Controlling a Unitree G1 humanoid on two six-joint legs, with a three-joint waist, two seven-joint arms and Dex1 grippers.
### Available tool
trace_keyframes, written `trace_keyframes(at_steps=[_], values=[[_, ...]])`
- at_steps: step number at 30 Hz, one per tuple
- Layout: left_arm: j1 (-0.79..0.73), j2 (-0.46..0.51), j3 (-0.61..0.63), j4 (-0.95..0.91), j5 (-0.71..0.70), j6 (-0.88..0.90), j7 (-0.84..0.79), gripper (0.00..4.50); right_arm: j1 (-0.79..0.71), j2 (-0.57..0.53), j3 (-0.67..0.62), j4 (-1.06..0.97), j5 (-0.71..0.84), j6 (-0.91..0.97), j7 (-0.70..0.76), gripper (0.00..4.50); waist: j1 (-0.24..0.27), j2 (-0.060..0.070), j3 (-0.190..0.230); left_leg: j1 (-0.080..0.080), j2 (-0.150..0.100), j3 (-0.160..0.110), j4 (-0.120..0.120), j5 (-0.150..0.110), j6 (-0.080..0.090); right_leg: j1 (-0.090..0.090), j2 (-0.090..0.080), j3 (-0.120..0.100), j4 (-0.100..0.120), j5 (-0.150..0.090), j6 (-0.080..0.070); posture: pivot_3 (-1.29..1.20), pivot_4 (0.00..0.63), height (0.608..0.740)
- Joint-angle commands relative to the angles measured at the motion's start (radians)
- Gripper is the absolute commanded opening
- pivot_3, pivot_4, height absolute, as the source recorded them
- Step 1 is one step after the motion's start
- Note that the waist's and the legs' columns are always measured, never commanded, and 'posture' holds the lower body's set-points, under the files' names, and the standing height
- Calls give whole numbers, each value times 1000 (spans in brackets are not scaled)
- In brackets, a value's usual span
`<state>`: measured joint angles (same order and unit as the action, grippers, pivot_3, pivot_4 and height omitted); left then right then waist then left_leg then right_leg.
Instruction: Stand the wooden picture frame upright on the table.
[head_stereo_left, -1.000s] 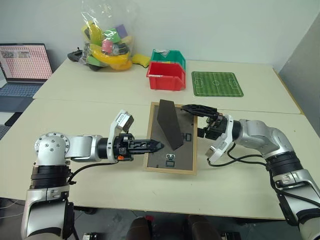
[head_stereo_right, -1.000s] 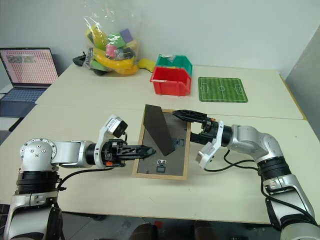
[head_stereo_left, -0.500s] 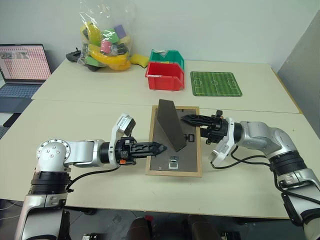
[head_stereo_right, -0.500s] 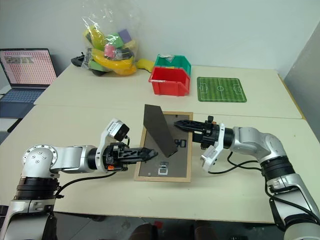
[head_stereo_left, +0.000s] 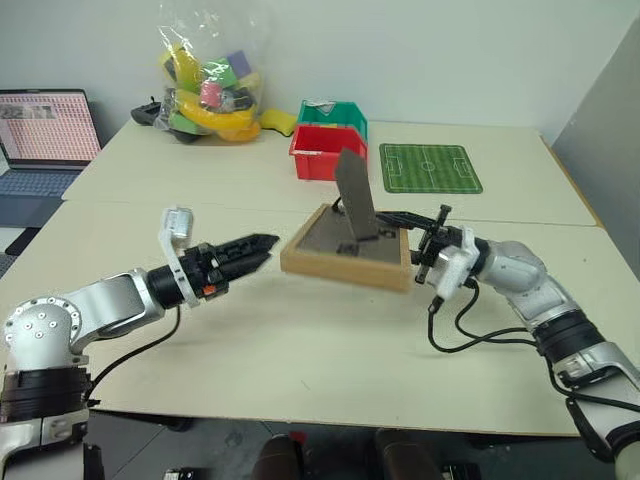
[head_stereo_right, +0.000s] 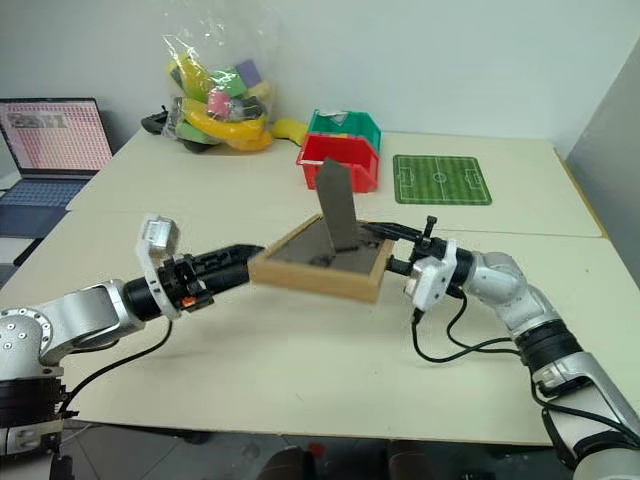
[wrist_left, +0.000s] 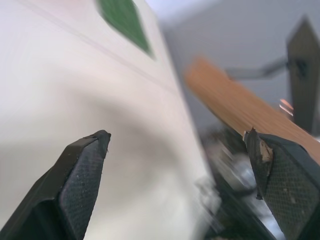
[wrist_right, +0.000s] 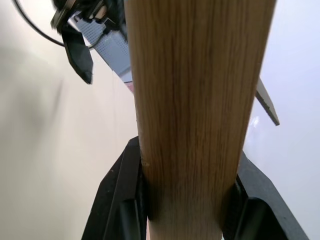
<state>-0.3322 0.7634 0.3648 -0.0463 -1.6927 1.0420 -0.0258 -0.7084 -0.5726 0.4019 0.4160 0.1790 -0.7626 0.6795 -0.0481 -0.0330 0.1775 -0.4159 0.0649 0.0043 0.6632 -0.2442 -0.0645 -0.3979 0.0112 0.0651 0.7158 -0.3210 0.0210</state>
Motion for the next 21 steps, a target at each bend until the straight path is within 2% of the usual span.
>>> trace_keyframes(at_steps=[1,3,5,7,13,15,17,21], values=[[117,80,-22,-397,360,-135,-102,4500,-21,102,-70,-20,311,550,146,1365,-1,-2,0,0,-1,0,0,0,0,1,0,0,-1,0,0,0,150,740],[159,62,-60,-537,457,-206,-137,4500,-44,165,-106,-8,457,861,190,1365,5,1,1,0,0,0,-1,2,-4,2,0,0,-3,0,0,0,150,740],[210,81,-133,-629,618,-285,-216,4500,-62,206,-135,19,506,1033,224,1365,12,1,1,0,-1,1,-1,2,-4,2,-2,0,-3,0,0,0,150,740],[261,83,-183,-663,727,-343,-280,4500,-69,232,-140,55,497,1108,258,1365,16,1,1,0,-2,1,-1,2,-4,2,-1,0,-3,0,0,0,150,740],[333,23,-206,-605,857,-435,-374,4500,-61,288,-154,150,412,1159,317,1365,16,2,2,0,-4,4,-1,-1,1,1,5,1,-5,0,0,0,150,740],[332,19,-208,-590,884,-448,-402,4500,-54,292,-160,158,380,1142,328,2049,16,1,1,0,-4,4,-2,-1,1,1,5,1,-4,0,0,0,150,740],[321,12,-209,-575,894,-446,-420,4500,-41,290,-169,150,352,1130,334,2299,16,2,1,0,-4,4,-2,-1,1,1,5,1,-4,0,0,0,150,740],[294,2,-217,-529,929,-444,-456,4500,14,254,-176,82,301,1132,365,3373,16,1,1,0,-4,4,-2,-1,1,1,5,0,-4,0,0,0,150,740]])
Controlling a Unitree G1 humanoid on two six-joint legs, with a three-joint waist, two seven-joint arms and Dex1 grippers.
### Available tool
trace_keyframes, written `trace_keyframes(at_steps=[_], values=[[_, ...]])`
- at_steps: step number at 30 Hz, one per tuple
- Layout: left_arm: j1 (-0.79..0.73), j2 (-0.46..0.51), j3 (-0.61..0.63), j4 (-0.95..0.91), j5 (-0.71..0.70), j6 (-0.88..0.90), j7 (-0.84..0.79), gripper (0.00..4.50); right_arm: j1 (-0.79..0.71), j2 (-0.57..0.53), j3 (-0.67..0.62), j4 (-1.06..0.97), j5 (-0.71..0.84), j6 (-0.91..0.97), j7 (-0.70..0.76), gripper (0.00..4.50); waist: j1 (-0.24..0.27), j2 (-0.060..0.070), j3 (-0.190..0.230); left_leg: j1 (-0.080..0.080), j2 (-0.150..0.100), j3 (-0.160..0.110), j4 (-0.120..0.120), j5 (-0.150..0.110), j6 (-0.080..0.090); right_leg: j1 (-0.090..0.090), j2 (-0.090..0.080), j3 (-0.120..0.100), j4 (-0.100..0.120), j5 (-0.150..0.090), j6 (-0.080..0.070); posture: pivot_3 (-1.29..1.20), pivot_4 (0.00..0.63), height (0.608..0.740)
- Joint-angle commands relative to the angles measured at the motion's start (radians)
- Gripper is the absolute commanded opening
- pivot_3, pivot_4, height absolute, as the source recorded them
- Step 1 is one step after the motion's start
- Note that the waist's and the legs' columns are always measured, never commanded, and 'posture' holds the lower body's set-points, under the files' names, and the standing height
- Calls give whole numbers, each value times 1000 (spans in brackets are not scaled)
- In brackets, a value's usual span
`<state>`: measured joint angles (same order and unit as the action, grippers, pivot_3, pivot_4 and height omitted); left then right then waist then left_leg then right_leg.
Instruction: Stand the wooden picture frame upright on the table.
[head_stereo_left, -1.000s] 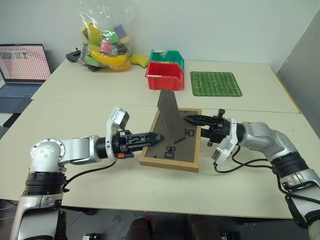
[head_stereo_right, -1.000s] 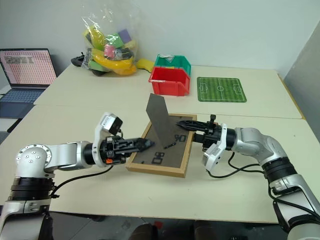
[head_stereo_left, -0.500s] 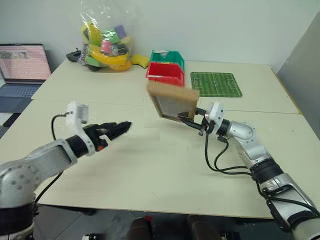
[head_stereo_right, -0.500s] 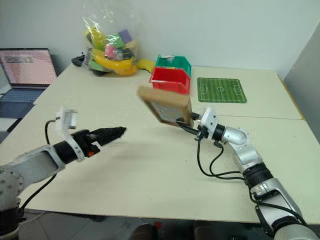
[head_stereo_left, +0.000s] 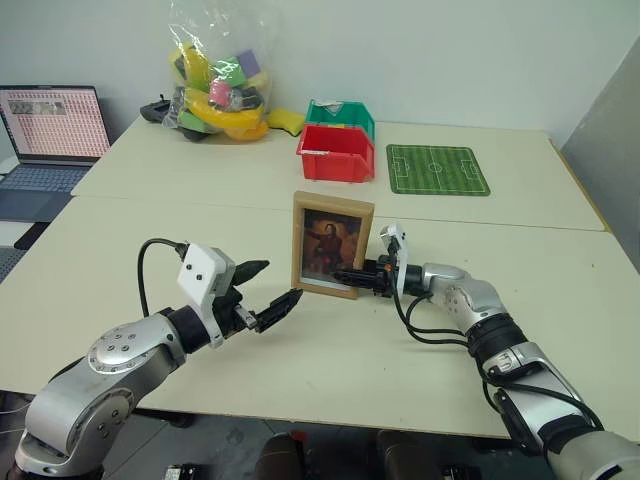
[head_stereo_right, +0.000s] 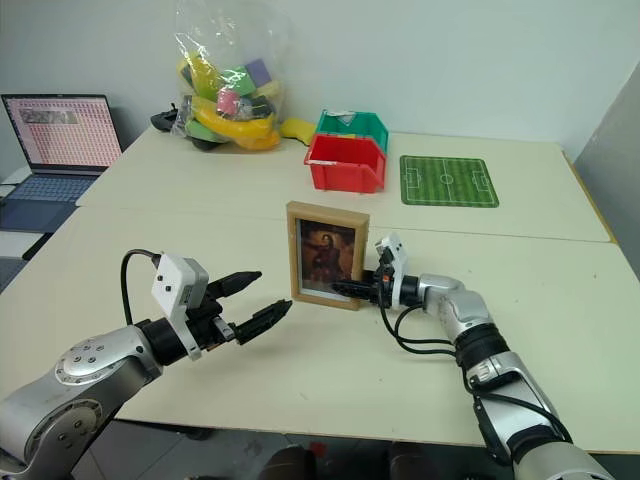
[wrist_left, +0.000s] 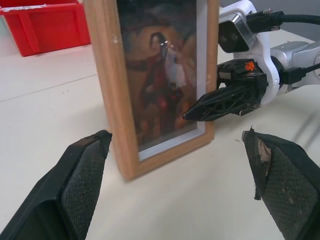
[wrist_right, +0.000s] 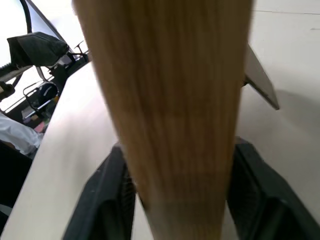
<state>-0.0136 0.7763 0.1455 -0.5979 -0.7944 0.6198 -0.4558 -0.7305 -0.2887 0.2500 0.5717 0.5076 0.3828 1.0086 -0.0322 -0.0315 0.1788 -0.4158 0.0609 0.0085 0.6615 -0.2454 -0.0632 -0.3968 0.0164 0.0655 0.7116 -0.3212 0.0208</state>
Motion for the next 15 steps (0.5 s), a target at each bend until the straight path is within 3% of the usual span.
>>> trace_keyframes(at_steps=[1,2,5,10,15], values=[[-31,-16,1,37,40,-22,-30,4500,52,-40,-29,-94,-33,-8,40,3560,1,0,0,0,0,0,0,0,0,0,0,0,0,0,0,0,150,740],[-47,-17,2,59,50,-21,-38,4500,83,-72,-33,-143,-50,-8,36,3922,2,0,0,0,0,0,0,0,0,0,0,0,0,0,0,0,150,740],[-108,-1,31,148,51,12,-60,4500,178,-187,-55,-319,-127,13,-46,4395,8,0,0,-1,0,-1,0,0,0,0,0,-1,0,0,0,0,150,740],[-199,39,72,279,78,28,-115,4500,293,-316,-163,-719,-71,256,-184,4458,3,0,0,-1,0,-1,0,0,0,0,0,-1,0,0,0,0,150,740],[-234,85,77,321,33,98,-235,4500,291,-292,-260,-996,62,535,-343,4458,-18,0,0,-1,2,-3,-1,0,0,-3,1,0,2,0,0,0,150,740]])
